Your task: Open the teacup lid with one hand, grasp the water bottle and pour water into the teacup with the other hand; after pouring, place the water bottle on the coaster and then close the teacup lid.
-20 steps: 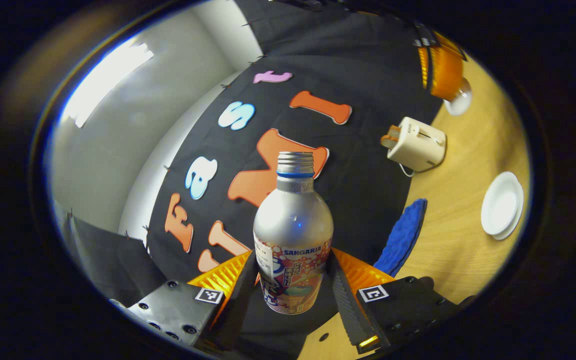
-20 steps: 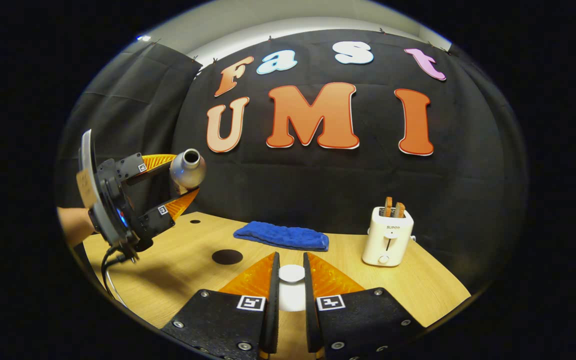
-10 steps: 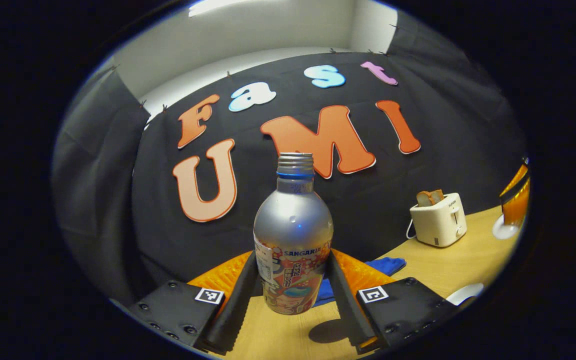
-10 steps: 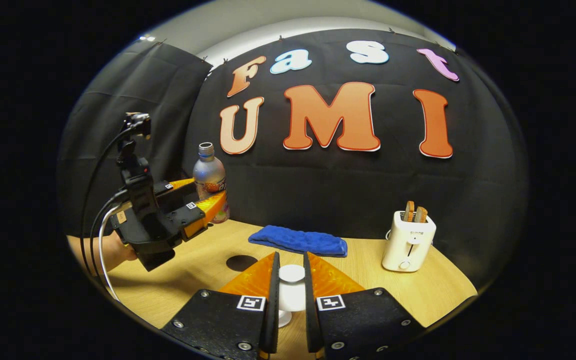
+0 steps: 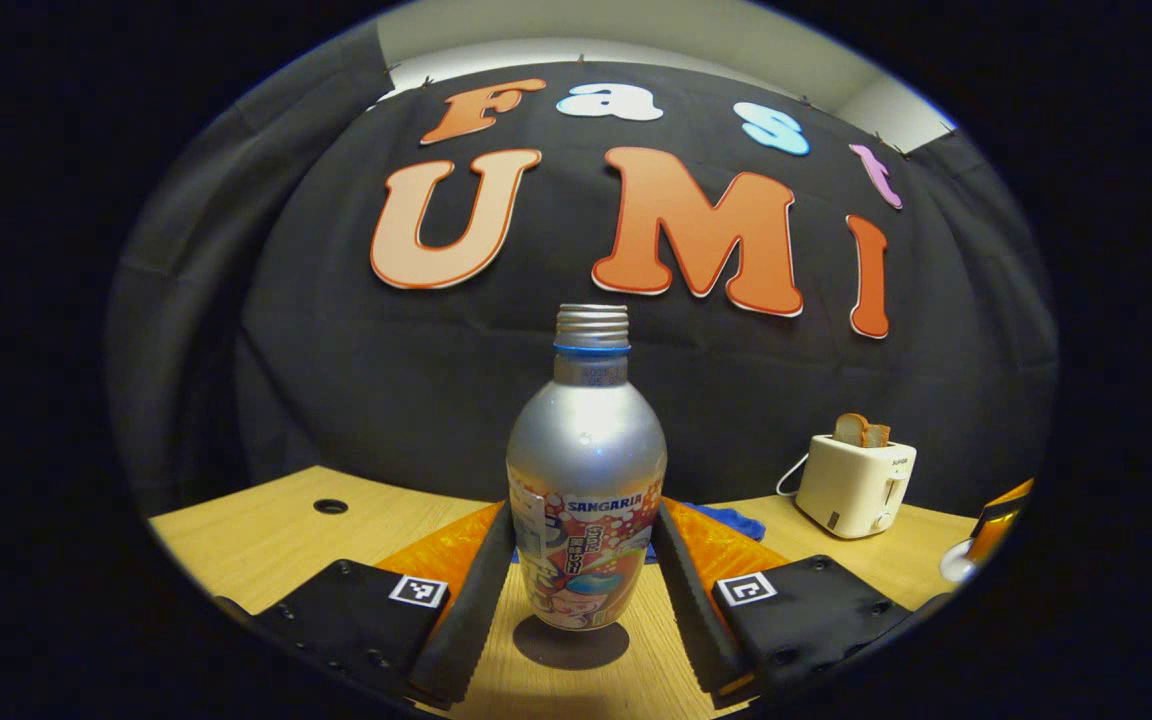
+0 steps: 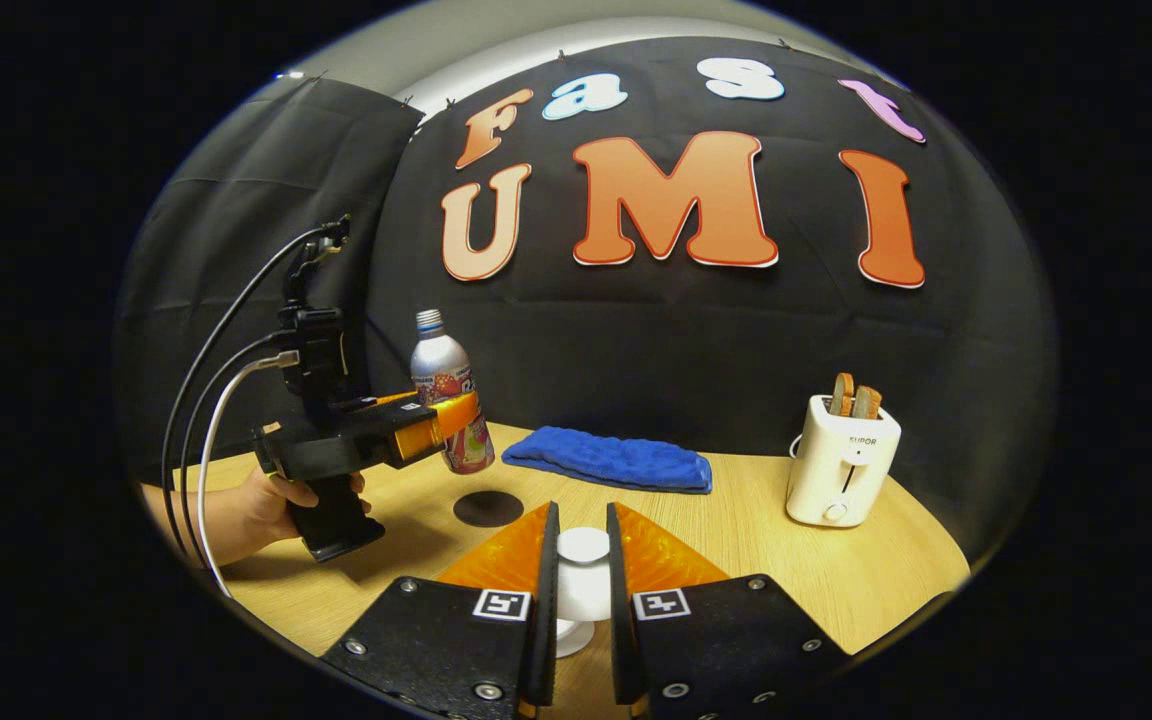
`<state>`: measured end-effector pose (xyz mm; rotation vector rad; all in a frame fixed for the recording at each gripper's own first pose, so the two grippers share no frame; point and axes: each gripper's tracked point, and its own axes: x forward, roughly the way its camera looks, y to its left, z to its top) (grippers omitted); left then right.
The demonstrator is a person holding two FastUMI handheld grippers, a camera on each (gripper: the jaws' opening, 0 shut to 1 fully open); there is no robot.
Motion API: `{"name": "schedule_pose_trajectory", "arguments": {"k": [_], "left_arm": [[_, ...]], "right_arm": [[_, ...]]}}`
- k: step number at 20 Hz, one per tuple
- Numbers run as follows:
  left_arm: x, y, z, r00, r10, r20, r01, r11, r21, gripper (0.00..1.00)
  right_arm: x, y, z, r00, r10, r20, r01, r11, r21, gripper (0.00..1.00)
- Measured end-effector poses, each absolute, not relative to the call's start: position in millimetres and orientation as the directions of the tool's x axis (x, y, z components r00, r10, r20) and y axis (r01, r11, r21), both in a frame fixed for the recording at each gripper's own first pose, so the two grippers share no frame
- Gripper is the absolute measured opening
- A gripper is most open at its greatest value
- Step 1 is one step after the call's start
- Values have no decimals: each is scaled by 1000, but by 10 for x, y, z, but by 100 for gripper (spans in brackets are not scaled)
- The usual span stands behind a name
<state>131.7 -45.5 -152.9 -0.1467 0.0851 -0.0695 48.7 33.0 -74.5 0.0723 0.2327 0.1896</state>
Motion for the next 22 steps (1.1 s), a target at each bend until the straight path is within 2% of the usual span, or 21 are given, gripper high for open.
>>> {"name": "schedule_pose_trajectory", "arguments": {"k": [1,2,3,7,8,10,11,12,14,15,16,17,18,22], "left_arm": [[1345,-475,-1602,991,-85,-101,69,986,-152,79],[1366,-504,-1691,988,-88,-126,69,986,-152,83],[1383,-537,-1758,984,-102,-145,79,985,-154,79],[1425,-522,-2034,972,-108,-207,77,985,-153,87],[1445,-540,-2092,969,-111,-221,78,985,-153,87],[1455,-564,-2192,962,-116,-248,79,985,-152,79],[1434,-578,-2222,958,-121,-261,83,985,-154,87],[1467,-562,-2221,960,-120,-252,82,984,-155,83],[1460,-564,-2239,959,-116,-259,79,985,-152,82],[1447,-568,-2245,957,-121,-265,82,985,-151,88],[1450,-554,-2267,956,-116,-269,79,987,-144,89],[1425,-555,-2246,956,-119,-267,84,987,-138,98],[1405,-551,-2204,959,-117,-260,85,988,-129,100],[1245,-548,-2126,960,-123,-251,96,989,-114,99]], "right_arm": [[504,323,-794,954,194,-231,-177,980,93,23],[515,333,-850,949,198,-244,-180,979,94,23],[524,339,-894,947,197,-252,-178,979,96,23],[536,387,-1019,937,213,-277,-188,976,113,23],[538,411,-1043,934,220,-281,-194,974,116,23],[533,470,-1078,928,235,-290,-208,971,121,23],[532,500,-1103,924,242,-294,-215,969,123,23],[535,532,-1122,921,249,-299,-221,967,126,23],[536,582,-1165,917,256,-307,-224,965,134,23],[529,632,-1194,913,264,-310,-231,963,139,23],[527,663,-1217,909,271,-316,-237,961,142,23],[527,681,-1237,908,271,-319,-238,961,138,23],[537,689,-1255,909,268,-320,-236,962,135,23],[535,748,-1375,904,274,-328,-240,960,141,23]]}}
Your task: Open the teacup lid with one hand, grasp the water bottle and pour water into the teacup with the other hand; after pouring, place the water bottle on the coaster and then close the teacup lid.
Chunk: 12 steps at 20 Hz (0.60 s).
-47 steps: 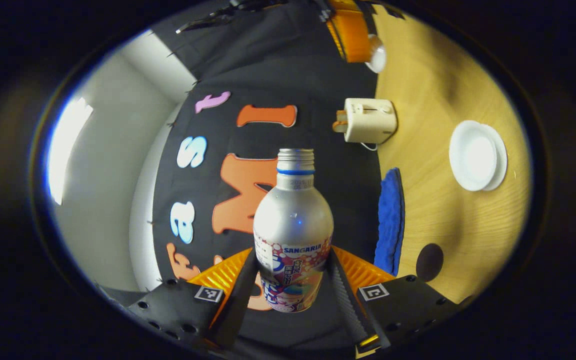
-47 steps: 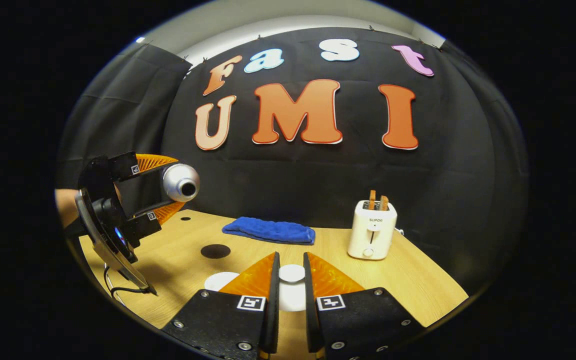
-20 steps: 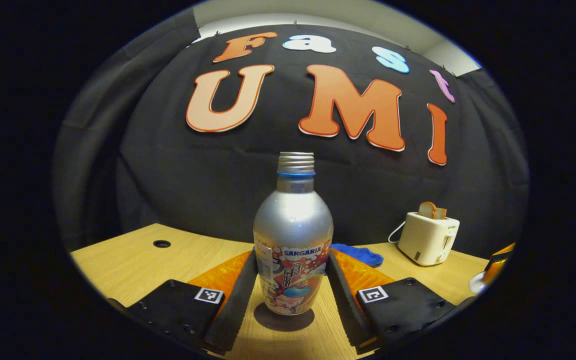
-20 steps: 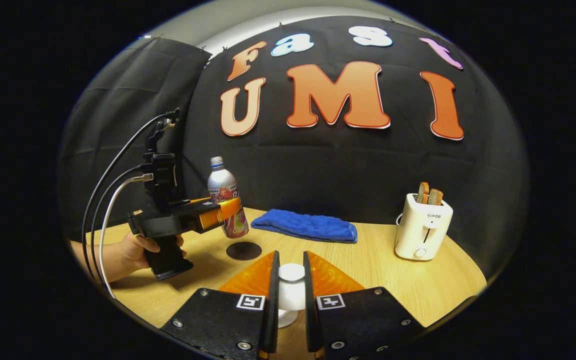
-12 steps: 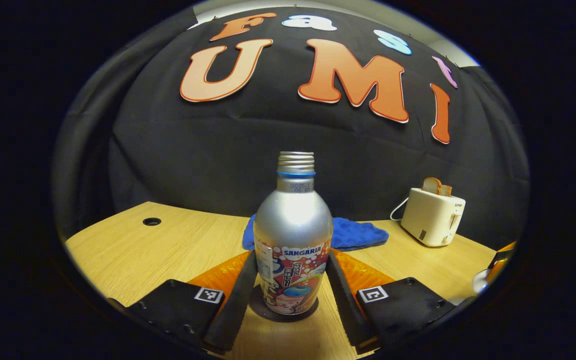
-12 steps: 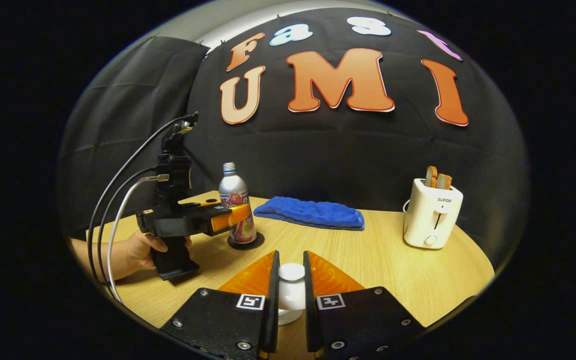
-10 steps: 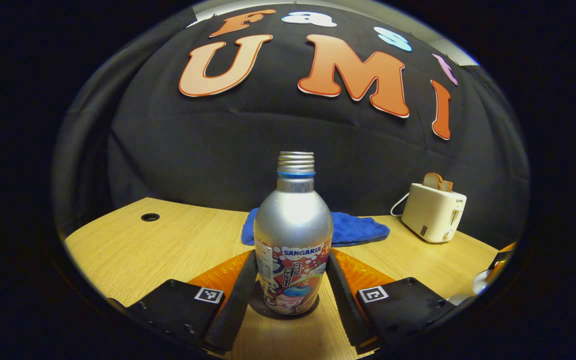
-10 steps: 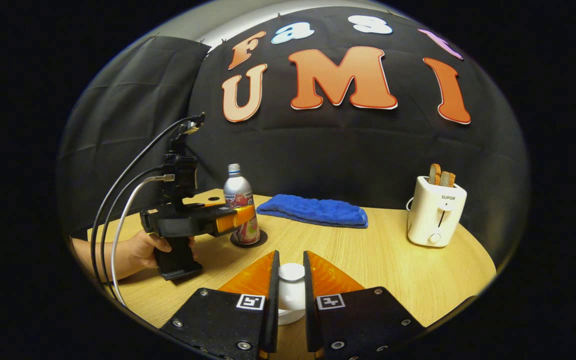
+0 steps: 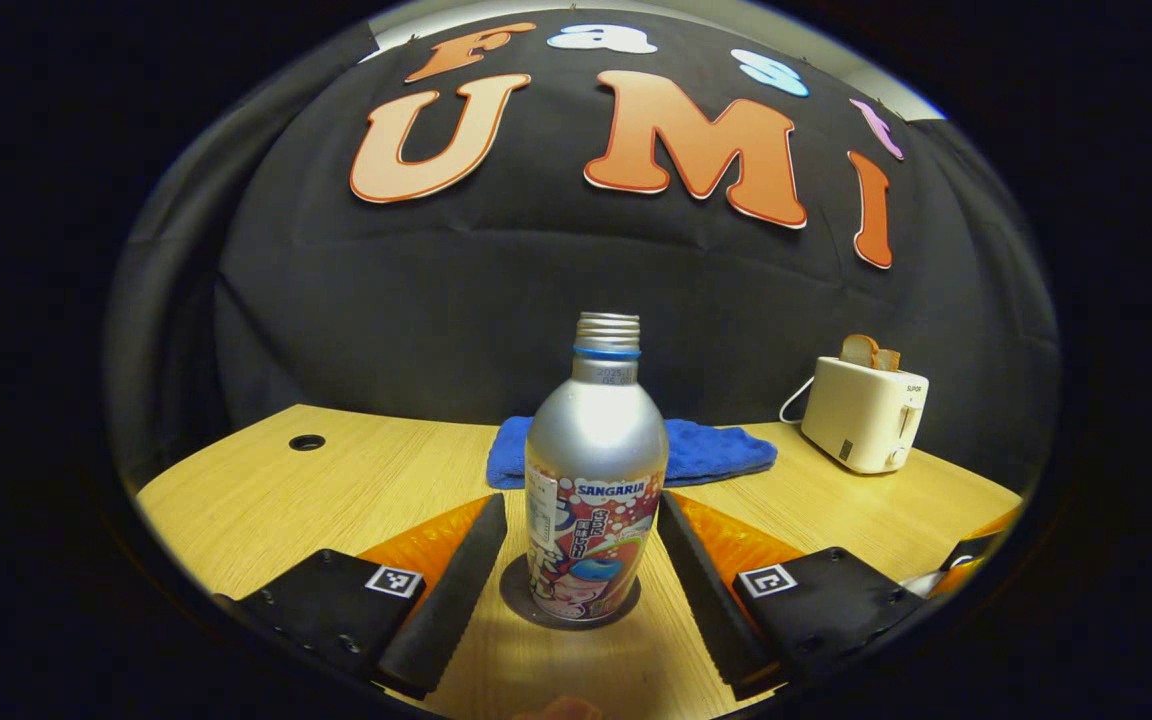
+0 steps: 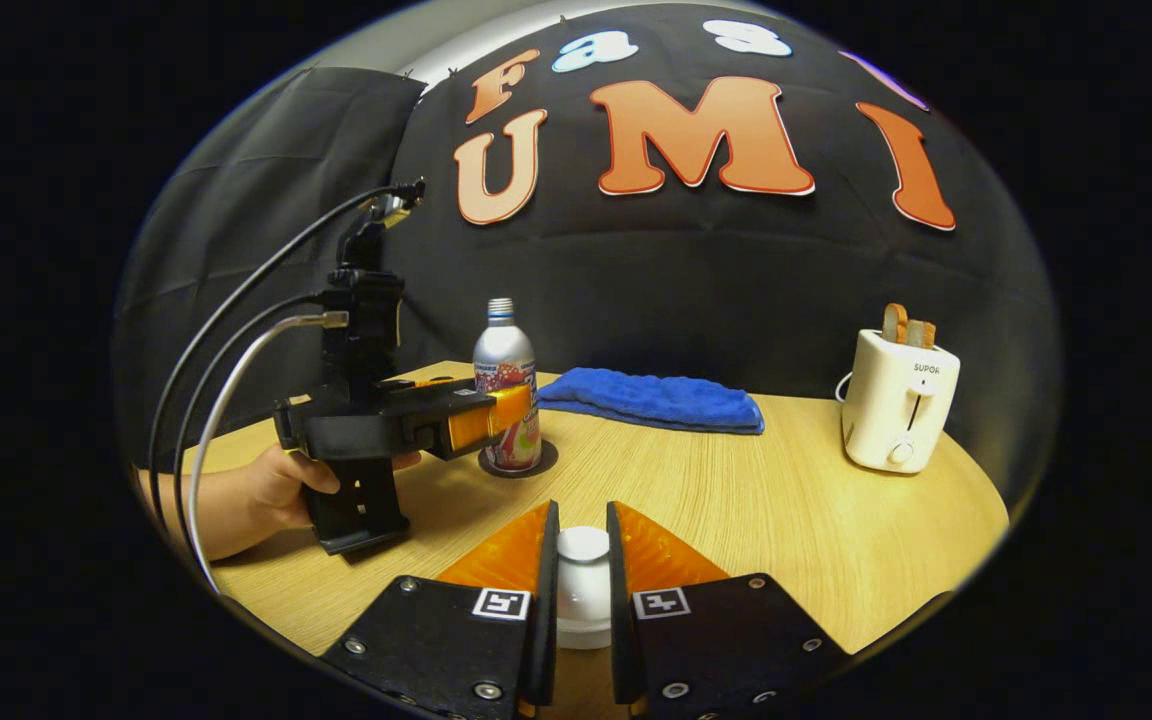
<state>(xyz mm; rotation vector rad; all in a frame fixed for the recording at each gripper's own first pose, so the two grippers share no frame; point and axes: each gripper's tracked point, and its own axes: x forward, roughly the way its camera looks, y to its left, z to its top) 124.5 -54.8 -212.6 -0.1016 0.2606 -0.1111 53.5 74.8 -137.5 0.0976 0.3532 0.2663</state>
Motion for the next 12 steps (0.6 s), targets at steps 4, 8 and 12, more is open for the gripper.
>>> {"name": "schedule_pose_trajectory", "arguments": {"k": [4,8,12], "left_arm": [[994,-518,-1995,966,-117,-230,91,989,-119,99],[693,-499,-1775,977,-101,-185,86,992,-90,99],[413,-479,-1457,990,-80,-116,76,997,-33,99]], "right_arm": [[553,763,-1450,909,275,-313,-246,961,130,23],[561,769,-1459,918,264,-296,-243,964,107,23],[577,742,-1312,938,232,-258,-213,972,100,34]]}}
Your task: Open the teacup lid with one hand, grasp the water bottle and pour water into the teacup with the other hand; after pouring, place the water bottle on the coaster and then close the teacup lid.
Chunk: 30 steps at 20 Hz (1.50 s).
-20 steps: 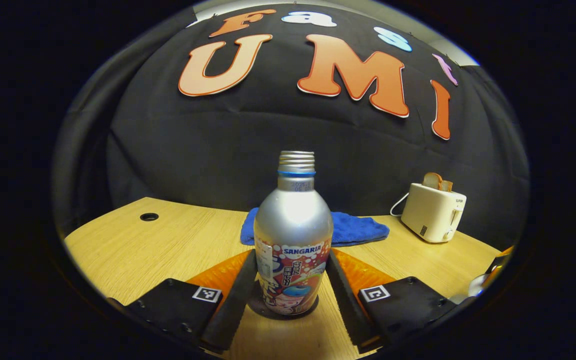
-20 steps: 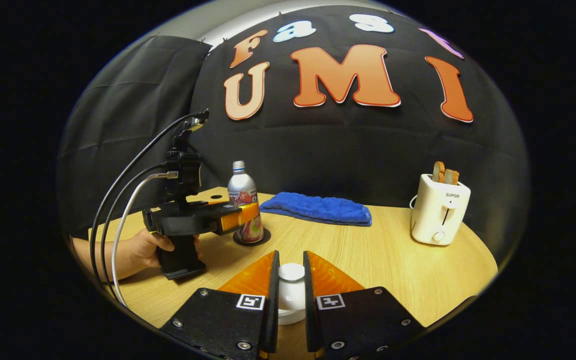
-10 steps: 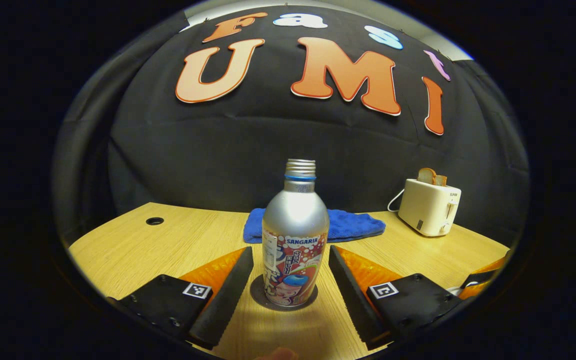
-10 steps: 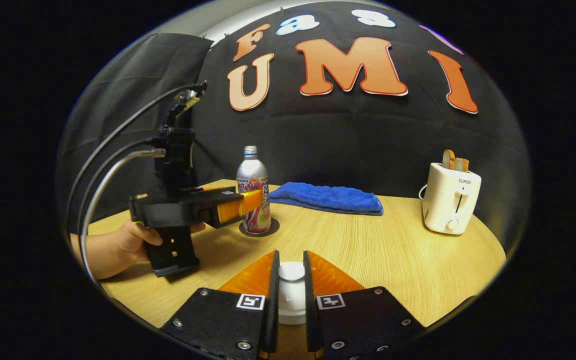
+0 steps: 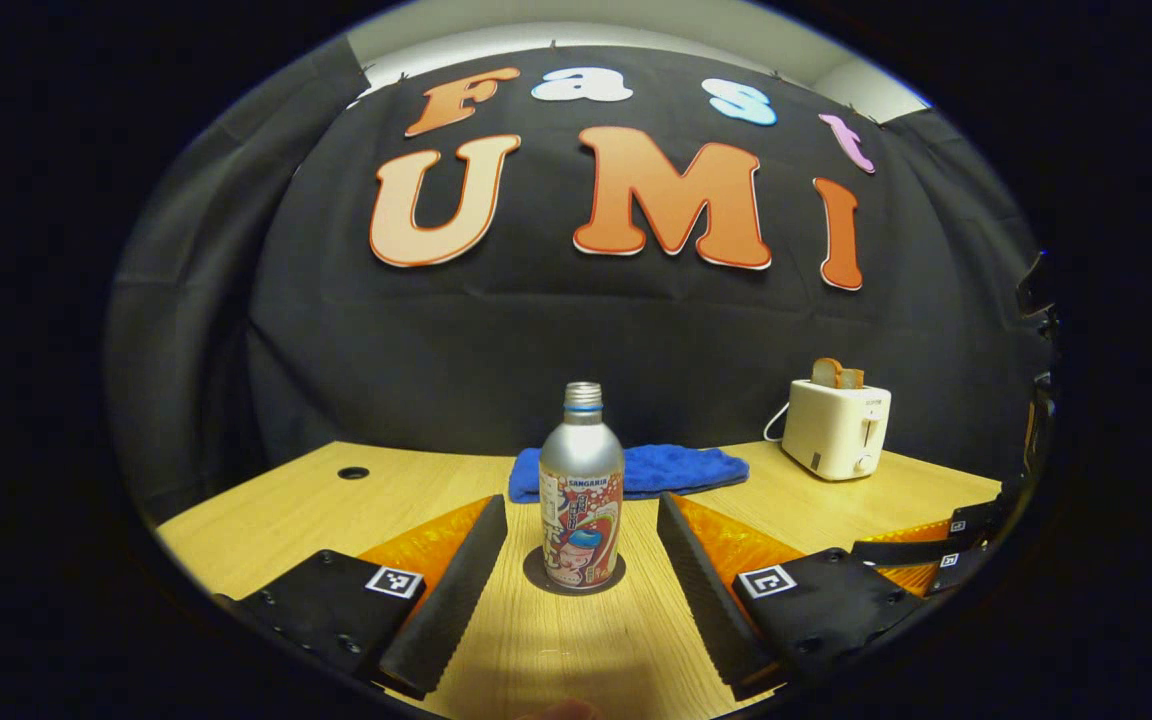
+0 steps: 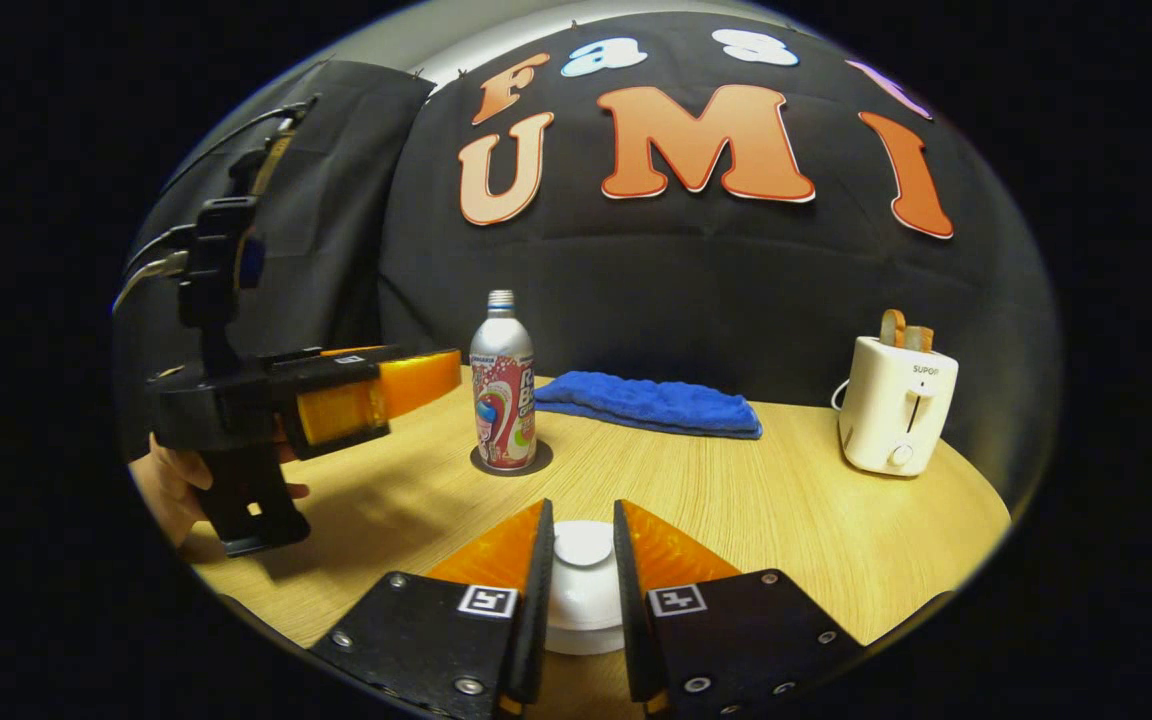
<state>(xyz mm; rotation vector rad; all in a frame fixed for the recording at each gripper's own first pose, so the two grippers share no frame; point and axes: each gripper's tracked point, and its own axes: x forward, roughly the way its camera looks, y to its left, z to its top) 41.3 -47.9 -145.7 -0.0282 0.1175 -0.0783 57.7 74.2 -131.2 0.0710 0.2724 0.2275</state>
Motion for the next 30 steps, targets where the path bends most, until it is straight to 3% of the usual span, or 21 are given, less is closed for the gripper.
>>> {"name": "schedule_pose_trajectory", "arguments": {"k": [1,3,7,12,15,16,18,20,22,30], "left_arm": [[347,-466,-1383,992,-74,-103,72,997,-26,99],[243,-472,-1251,994,-65,-82,64,998,-25,99],[-39,-463,-1031,997,-62,-37,61,998,-24,98],[-275,-380,-934,999,-31,-27,31,1000,-2,95],[-403,-376,-1004,998,-34,-50,33,999,-7,98],[-428,-322,-1012,998,-20,-51,19,1000,-5,95],[-482,-212,-970,999,11,-38,-11,1000,3,100],[-519,-69,-981,997,55,-45,-53,998,40,96],[-563,-37,-936,997,66,-33,-65,997,40,99],[-707,-53,-745,998,65,11,-65,998,16,100]], "right_arm": [[577,712,-1214,946,224,-235,-207,974,97,45],[550,648,-1024,962,203,-183,-190,978,87,58],[452,474,-668,983,156,-100,-149,986,79,77],[272,159,-315,996,81,-25,-80,996,39,79],[137,-14,-167,999,33,6,-33,999,33,80],[103,-60,-141,1000,22,11,-22,999,33,80],[69,-159,-98,1000,-4,18,3,999,37,80],[28,-275,-60,998,-47,30,46,999,24,81],[8,-347,-38,997,-77,33,76,997,10,81],[-106,-266,94,997,-67,49,67,998,-5,81]]}}
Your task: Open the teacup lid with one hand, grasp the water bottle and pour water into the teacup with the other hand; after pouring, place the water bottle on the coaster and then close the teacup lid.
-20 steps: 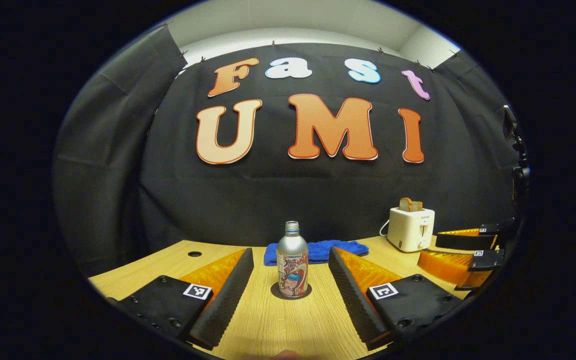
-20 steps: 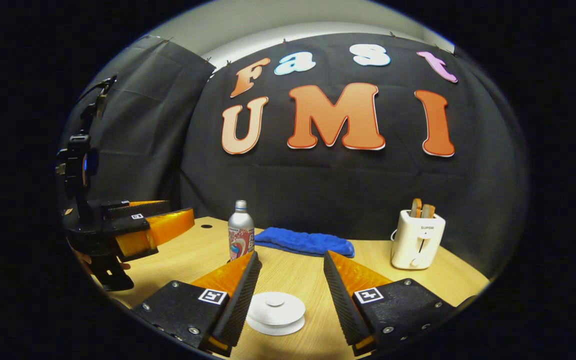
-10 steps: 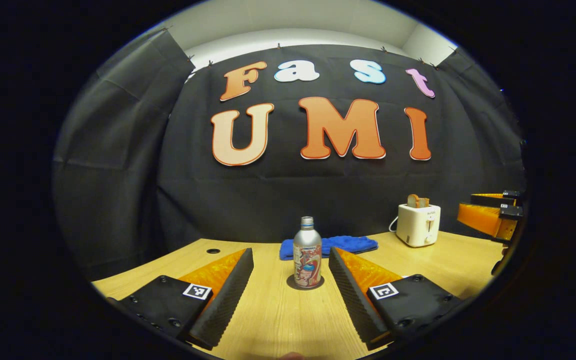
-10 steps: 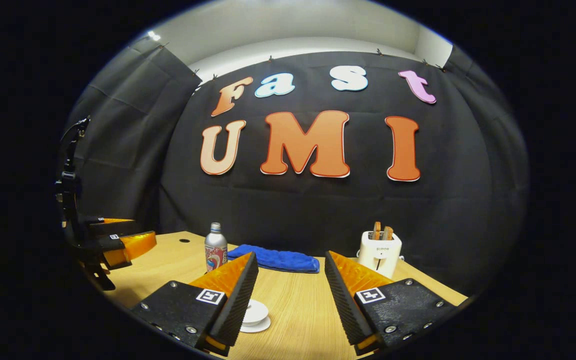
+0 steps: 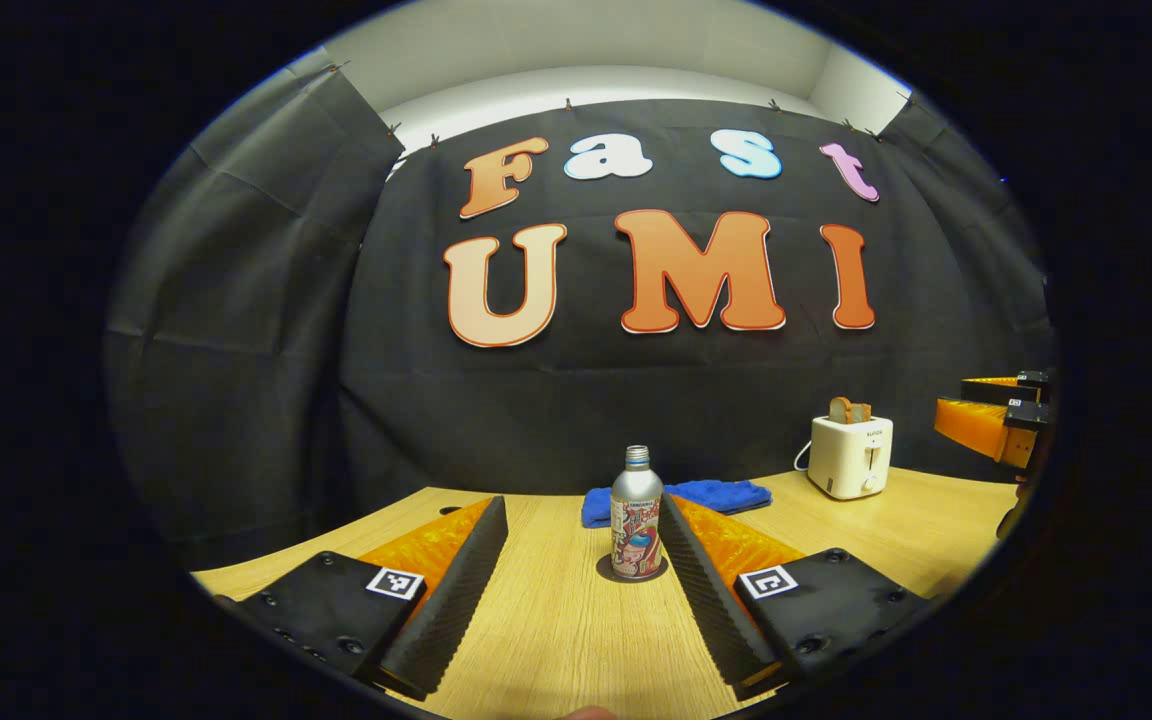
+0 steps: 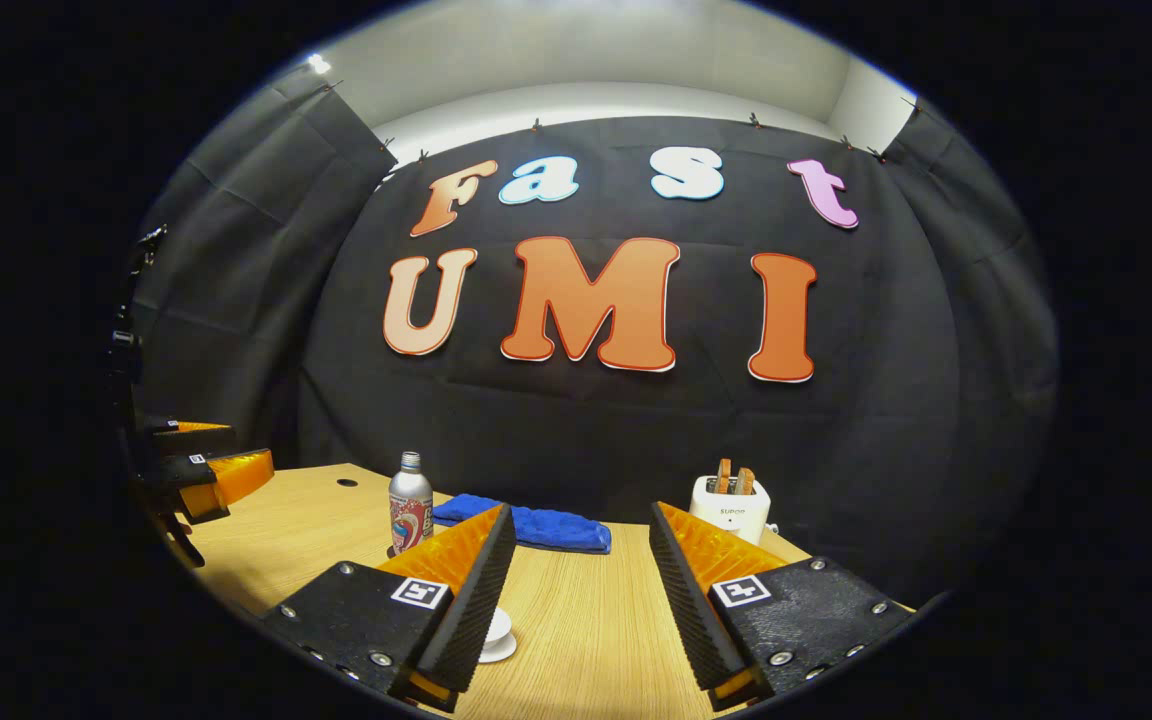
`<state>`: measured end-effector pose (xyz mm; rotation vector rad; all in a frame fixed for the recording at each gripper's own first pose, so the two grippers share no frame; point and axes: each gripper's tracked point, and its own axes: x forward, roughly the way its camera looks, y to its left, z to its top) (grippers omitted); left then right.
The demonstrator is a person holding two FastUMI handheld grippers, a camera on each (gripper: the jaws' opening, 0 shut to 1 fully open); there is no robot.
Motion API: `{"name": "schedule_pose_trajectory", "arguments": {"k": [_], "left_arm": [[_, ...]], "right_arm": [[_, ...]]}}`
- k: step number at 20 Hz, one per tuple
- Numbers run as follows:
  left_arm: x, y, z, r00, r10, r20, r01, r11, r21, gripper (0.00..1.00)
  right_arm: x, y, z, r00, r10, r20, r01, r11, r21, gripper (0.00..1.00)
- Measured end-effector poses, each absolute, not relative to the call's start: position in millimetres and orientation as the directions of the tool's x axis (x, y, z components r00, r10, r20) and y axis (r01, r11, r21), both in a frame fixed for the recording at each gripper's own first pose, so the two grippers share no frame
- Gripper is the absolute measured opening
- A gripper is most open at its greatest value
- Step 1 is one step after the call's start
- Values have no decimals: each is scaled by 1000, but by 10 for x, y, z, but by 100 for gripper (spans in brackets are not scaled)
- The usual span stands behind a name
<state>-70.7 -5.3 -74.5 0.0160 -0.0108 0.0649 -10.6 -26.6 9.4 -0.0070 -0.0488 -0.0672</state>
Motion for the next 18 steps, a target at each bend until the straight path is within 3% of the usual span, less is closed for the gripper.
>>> {"name": "schedule_pose_trajectory", "arguments": {"k": [6,18], "left_arm": [[-779,-128,-546,996,65,56,-67,997,29,95],[-758,-184,-531,997,59,53,-60,998,13,99]], "right_arm": [[-136,-150,129,998,-30,55,30,1000,-6,82],[-168,-68,164,998,1,59,-1,1000,-8,83]]}}
